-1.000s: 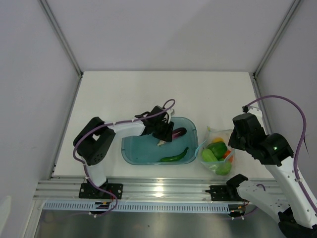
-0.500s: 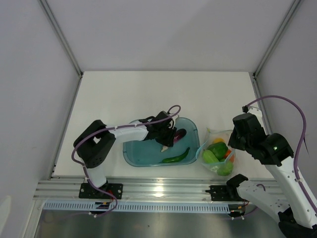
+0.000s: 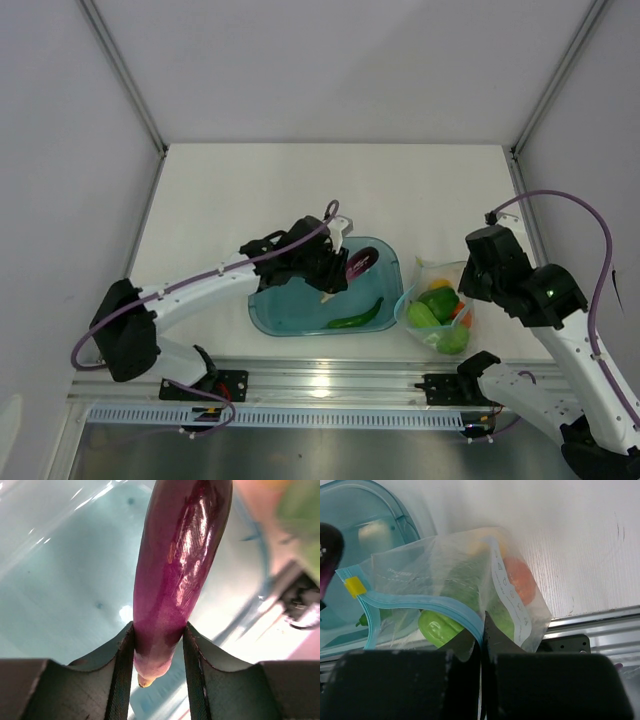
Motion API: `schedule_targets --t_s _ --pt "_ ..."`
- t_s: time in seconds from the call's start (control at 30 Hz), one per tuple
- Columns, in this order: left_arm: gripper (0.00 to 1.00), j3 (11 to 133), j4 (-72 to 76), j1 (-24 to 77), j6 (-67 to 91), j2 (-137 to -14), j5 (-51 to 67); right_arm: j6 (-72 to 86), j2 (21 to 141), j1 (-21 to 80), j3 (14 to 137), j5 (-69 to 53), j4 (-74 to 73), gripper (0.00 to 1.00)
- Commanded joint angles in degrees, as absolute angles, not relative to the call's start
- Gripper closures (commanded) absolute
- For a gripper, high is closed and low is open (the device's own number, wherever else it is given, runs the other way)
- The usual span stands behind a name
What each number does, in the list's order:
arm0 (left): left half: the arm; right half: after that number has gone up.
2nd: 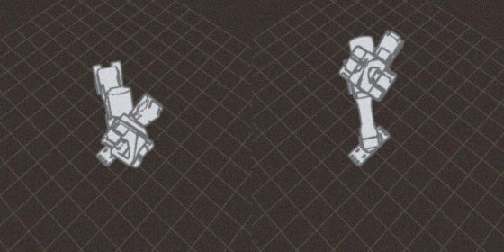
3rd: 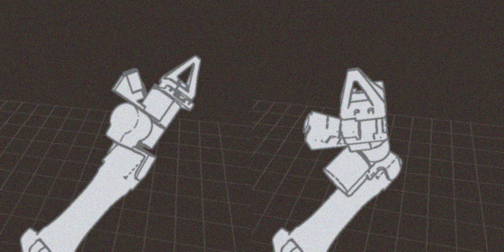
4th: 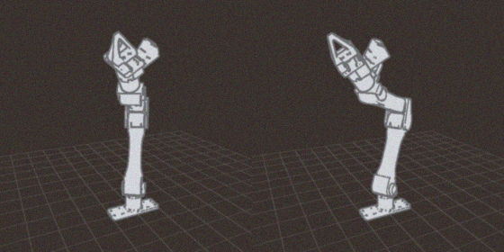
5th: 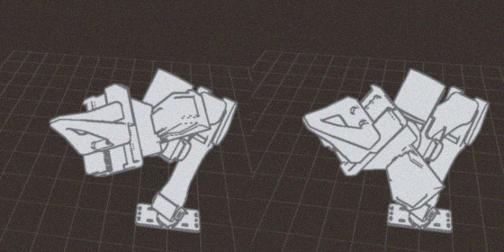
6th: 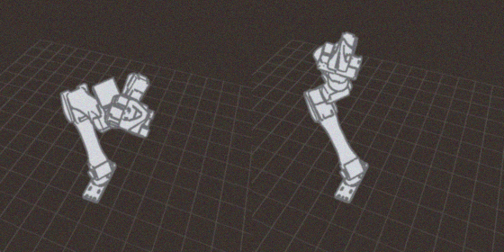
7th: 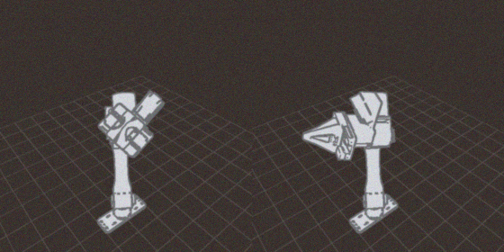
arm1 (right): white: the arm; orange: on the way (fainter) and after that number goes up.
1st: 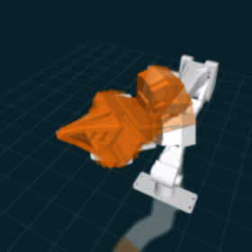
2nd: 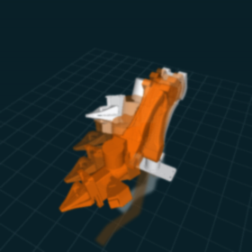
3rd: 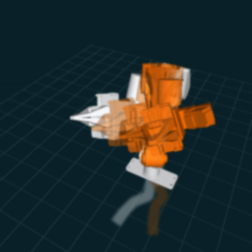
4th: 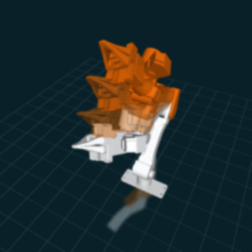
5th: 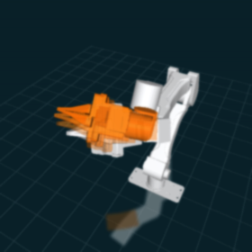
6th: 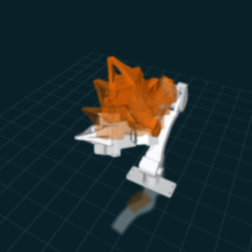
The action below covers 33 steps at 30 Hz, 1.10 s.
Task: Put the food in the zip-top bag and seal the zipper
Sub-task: Pick up the fake vegetable from the bin, then place the fake vegetable in the zipper food storage bag.
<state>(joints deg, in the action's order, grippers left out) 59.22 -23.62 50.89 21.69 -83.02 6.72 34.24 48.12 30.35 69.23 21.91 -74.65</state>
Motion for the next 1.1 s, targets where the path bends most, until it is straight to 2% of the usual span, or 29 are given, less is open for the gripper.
schedule_targets --t_s 0.0,0.2,0.23,0.37,0.53,0.77,1.07 --pt "0.99 62.4 -26.8 51.33 24.6 -76.75 11.57 33.66 47.9 30.32 70.23 21.97 -72.42 1.0" --pt "0.99 59.69 -22.6 51.33 32.24 -68.74 22.65 33.57 47.81 30.41 67.59 22.24 -69.79 1.0" --pt "0.99 58.98 -21.02 51.33 33.65 -67.25 27.72 33.66 47.81 30.41 67.15 22.15 -69.52 1.0" --pt "0.99 51.97 -9.27 51.76 45.22 -64.61 37.52 33.93 48.08 30.85 66.27 21.8 -67.94 1.0" --pt "0.99 50.36 -4.13 54.4 52.99 -62.4 38.67 33.92 48.43 31.11 64.43 21.97 -66.45 1.0" --pt "0.99 52.12 4.12 58.62 65.03 -68.54 45.0 34.28 48.87 32.6 64.34 24.52 -66.8 1.0" --pt "0.99 52.73 8.7 60.29 79.18 -75.76 41.31 34.8 47.73 36.47 64.78 27.95 -67.24 1.0"
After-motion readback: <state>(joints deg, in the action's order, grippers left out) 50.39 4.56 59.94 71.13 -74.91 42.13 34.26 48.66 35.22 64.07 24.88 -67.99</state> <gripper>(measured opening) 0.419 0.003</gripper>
